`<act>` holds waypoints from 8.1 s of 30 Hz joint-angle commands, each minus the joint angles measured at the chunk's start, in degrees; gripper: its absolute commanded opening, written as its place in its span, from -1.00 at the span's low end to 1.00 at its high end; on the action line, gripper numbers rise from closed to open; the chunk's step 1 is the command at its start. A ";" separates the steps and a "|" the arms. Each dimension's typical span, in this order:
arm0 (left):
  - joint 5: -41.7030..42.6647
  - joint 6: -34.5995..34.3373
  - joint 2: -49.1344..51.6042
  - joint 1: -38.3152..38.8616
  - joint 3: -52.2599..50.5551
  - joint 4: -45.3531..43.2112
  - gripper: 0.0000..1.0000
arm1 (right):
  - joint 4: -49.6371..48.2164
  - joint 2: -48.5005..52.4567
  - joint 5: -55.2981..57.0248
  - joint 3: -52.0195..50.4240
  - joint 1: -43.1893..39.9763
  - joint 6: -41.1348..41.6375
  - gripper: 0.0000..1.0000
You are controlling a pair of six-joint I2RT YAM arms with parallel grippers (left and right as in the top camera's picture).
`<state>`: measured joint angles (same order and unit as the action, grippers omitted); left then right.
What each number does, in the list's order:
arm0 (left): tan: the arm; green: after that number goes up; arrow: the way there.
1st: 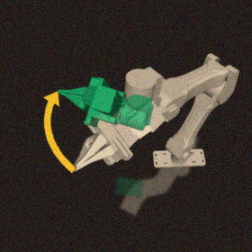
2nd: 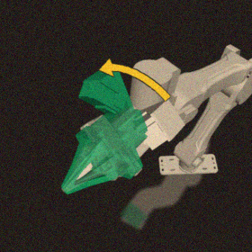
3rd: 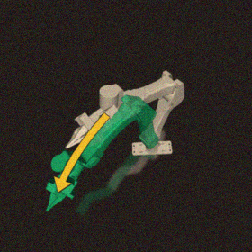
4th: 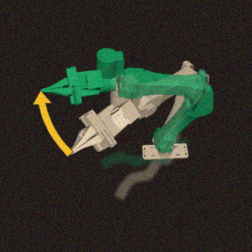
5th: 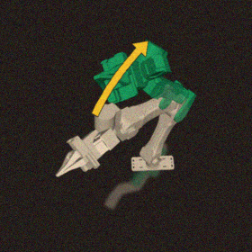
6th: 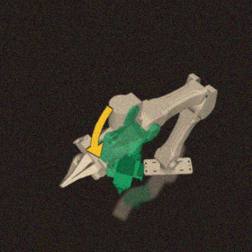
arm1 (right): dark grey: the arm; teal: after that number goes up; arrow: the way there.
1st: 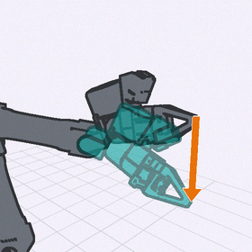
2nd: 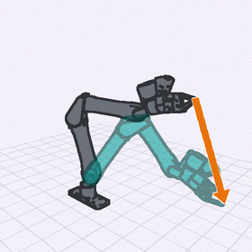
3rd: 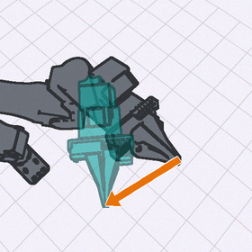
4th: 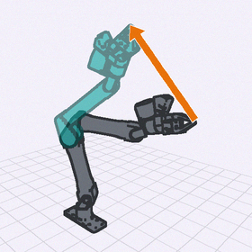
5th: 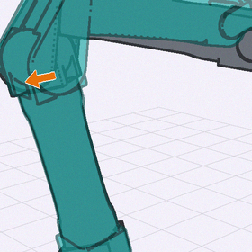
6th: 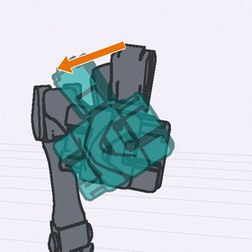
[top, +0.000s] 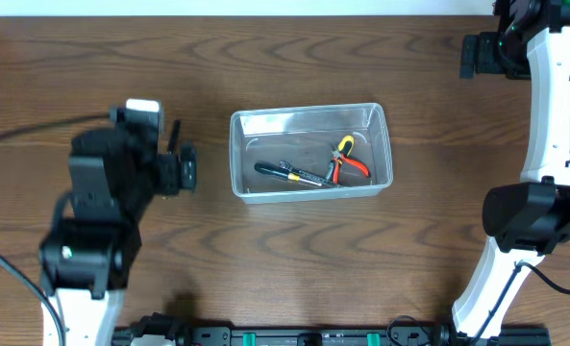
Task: Pack container
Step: 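Raise the left gripper up from its rest pose, then lower the left gripper over the black-and-orange marker, then close the left gripper on the marker and lift it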
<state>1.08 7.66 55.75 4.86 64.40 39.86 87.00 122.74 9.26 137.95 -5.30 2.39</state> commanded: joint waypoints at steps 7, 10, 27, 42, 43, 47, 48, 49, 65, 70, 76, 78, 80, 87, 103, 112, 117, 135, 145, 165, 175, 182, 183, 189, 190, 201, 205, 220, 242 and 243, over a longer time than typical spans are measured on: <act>0.00 4.50 2.32 -0.28 6.01 1.38 0.96 | 0.00 -0.70 0.37 0.74 0.09 0.76 0.99; 0.02 4.07 2.14 -0.28 6.01 2.43 0.96 | 0.00 -0.70 0.37 0.74 0.09 0.76 0.99; -0.22 -4.92 19.12 -10.03 9.73 10.95 0.96 | 0.02 -0.70 0.37 0.74 0.09 0.76 0.99; -0.26 3.04 33.79 -11.61 9.73 11.52 0.72 | 0.02 -0.70 0.37 0.74 0.09 0.76 0.98; -0.26 4.07 34.18 -11.61 9.73 11.52 0.67 | 0.00 -0.70 0.37 0.74 0.09 0.76 0.99; -0.28 4.35 34.60 -11.61 9.73 11.52 0.64 | 0.02 -0.70 0.37 0.74 0.09 0.76 0.99; -0.28 4.35 34.60 -11.61 9.73 11.37 0.63 | 0.00 -0.70 0.37 0.74 0.09 0.76 0.98; -0.28 4.33 34.60 -11.61 9.73 11.23 0.61 | 0.02 -0.70 0.37 0.74 0.09 0.76 0.99; -0.20 4.28 41.81 -11.61 8.57 11.28 0.59 | 0.02 -0.70 0.37 0.74 0.09 0.76 0.98; -0.20 4.33 43.93 -11.61 8.57 11.52 0.58 | 0.00 -0.70 0.37 0.74 0.07 0.76 0.99; -0.17 4.33 45.40 -11.61 8.57 11.54 0.58 | 0.02 -0.70 0.39 0.74 0.02 0.76 0.98; -0.17 4.35 46.05 -11.61 8.57 11.56 0.58 | 0.00 -0.70 0.37 0.74 0.02 0.76 0.98; -0.17 4.35 46.88 -11.61 8.57 11.54 0.59 | 0.00 -0.70 0.37 0.74 0.09 0.76 0.99; -0.20 5.99 49.13 -11.61 8.57 11.52 0.59 | 0.02 -0.70 0.37 0.74 0.07 0.76 0.99; -0.17 6.93 55.49 -11.61 8.57 11.93 0.51 | 0.00 -0.70 0.37 0.74 0.02 0.76 0.98; -0.20 7.34 55.63 -11.61 8.02 11.76 0.30 | 0.00 -0.70 0.37 0.74 0.02 0.76 0.99; -0.20 7.32 55.63 -11.61 8.02 11.98 0.19 | 0.00 -0.70 0.37 0.74 0.02 0.76 0.98; -0.20 7.10 55.63 -11.61 4.81 10.25 0.15 | 0.02 -0.70 0.39 0.74 0.02 0.76 0.98; -0.20 7.08 55.63 -11.61 4.59 9.38 0.00 | 0.00 -0.70 0.37 0.74 0.02 0.76 0.98; -0.20 7.08 55.58 -11.61 4.61 8.20 -0.31 | 0.00 -0.70 0.39 0.74 0.02 0.76 0.99; -0.22 7.08 55.15 -11.61 5.38 8.04 -0.37 | 0.00 -0.70 0.37 0.74 0.02 0.76 0.99; -0.24 7.08 54.29 -11.61 6.12 8.07 -0.46 | 0.00 -0.70 0.37 0.74 0.02 0.76 0.99; -0.24 7.08 54.18 -11.61 6.12 8.07 -0.49 | 0.00 -0.70 0.37 0.74 0.02 0.76 0.98; -0.26 7.10 53.64 -11.61 6.12 8.04 -0.50 | 0.00 -0.70 0.39 0.74 0.02 0.76 0.99; -0.26 7.10 53.57 -11.61 6.14 8.04 -0.50 | 0.00 -0.70 0.37 0.74 0.02 0.76 0.99; -0.28 7.08 50.07 -11.61 7.43 8.02 -0.51 | 0.00 -0.70 0.37 0.74 0.02 0.76 0.99; -0.68 7.10 47.36 -11.61 7.87 7.82 -0.50 | 0.00 -0.70 0.37 0.74 0.02 0.76 0.98; -1.99 7.21 46.14 -11.61 7.85 8.92 -0.22 | 0.00 -0.70 0.37 0.74 0.02 0.76 0.98; -1.92 9.49 49.99 -11.61 4.72 9.79 -0.24 | 0.00 -0.70 0.37 0.74 0.02 0.76 0.99; -1.92 9.49 50.34 -11.61 4.72 9.75 -0.24 | 0.00 -0.70 0.39 0.74 0.02 0.76 0.99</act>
<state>-0.32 16.58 104.66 -6.44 69.76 49.34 87.00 122.74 9.26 137.95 -5.30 2.39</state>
